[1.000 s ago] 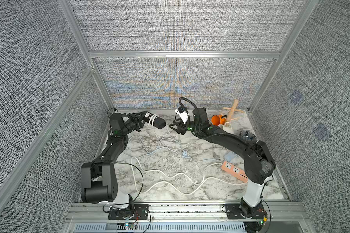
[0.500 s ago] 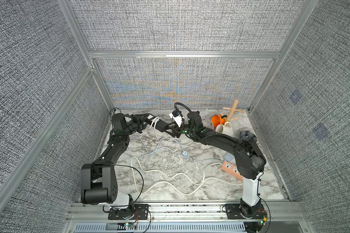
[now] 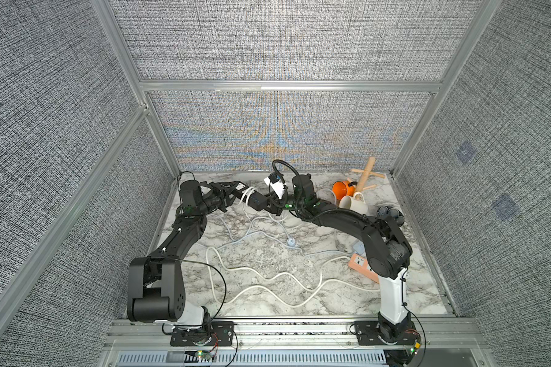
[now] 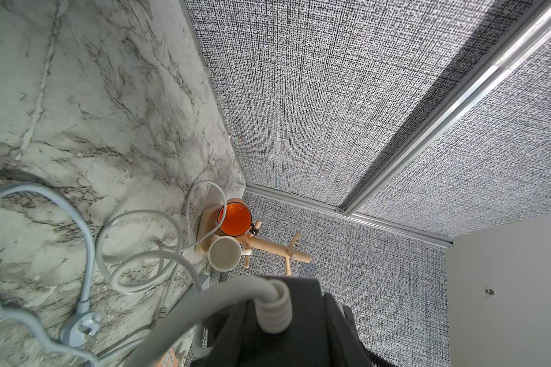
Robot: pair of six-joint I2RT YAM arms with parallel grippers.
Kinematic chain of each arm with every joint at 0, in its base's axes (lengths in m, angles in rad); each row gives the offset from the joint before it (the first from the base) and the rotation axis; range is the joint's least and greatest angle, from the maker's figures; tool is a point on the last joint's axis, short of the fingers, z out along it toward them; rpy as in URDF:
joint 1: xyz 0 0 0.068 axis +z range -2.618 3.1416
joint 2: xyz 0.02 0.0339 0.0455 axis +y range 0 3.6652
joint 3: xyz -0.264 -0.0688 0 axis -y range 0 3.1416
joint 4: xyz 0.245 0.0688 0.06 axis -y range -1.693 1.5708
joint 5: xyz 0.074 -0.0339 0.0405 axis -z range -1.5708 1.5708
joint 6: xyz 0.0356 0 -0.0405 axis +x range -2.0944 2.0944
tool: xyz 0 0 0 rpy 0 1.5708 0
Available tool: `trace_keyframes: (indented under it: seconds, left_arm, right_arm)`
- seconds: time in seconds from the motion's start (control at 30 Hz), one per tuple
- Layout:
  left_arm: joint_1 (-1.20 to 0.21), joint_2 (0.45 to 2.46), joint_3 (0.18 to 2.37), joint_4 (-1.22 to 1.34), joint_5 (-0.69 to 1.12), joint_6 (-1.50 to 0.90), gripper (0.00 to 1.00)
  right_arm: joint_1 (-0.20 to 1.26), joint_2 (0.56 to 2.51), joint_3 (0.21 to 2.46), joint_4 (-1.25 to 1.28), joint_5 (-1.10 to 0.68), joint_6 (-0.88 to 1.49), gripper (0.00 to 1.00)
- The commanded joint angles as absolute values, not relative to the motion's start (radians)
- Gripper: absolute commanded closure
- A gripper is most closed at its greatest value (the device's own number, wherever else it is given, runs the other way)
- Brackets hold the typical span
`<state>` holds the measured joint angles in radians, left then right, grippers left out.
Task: Unwrap the cord wrapped around the power strip
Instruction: Unwrap the power cord from the power strip.
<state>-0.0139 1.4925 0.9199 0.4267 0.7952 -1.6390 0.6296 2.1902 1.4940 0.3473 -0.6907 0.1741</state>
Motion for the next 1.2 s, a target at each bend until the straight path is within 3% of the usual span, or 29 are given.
trace_keyframes:
  seconds: [0.0, 0.03, 0.33, 0.53, 0.73, 0.93, 1.17]
  left_arm:
    - [-0.015, 1.481, 0.911, 0.494, 0.813, -1.643, 1.00]
    - [-0.015, 1.484, 0.910, 0.485, 0.814, -1.632, 1.00]
    - [-0.019, 1.621, 1.009, 0.573, 0.712, -1.696, 1.00]
    - [-0.011, 1.717, 1.144, 0.560, 0.691, -1.741, 1.00]
    - [0.010, 1.743, 1.149, 0.609, 0.695, -1.785, 1.00]
    - [0.114, 1.725, 1.090, 0.594, 0.710, -1.784, 1.00]
    - [0.248, 1.702, 1.064, 0.513, 0.677, -1.731, 1.00]
  right_arm:
    - [0.610, 2.162, 1.476, 0.384, -0.692, 0.181, 0.93]
    - [0.603, 2.148, 1.472, 0.375, -0.687, 0.176, 1.00]
    - [0.576, 1.923, 1.397, 0.200, -0.569, -0.010, 1.00]
    - [0.556, 1.787, 1.280, 0.077, -0.378, -0.155, 1.00]
    - [0.433, 1.735, 1.199, 0.033, -0.249, -0.170, 1.00]
    - [0.345, 1.728, 1.178, 0.005, -0.154, -0.141, 1.00]
    - [0.274, 1.702, 1.135, 0.018, -0.206, -0.113, 1.00]
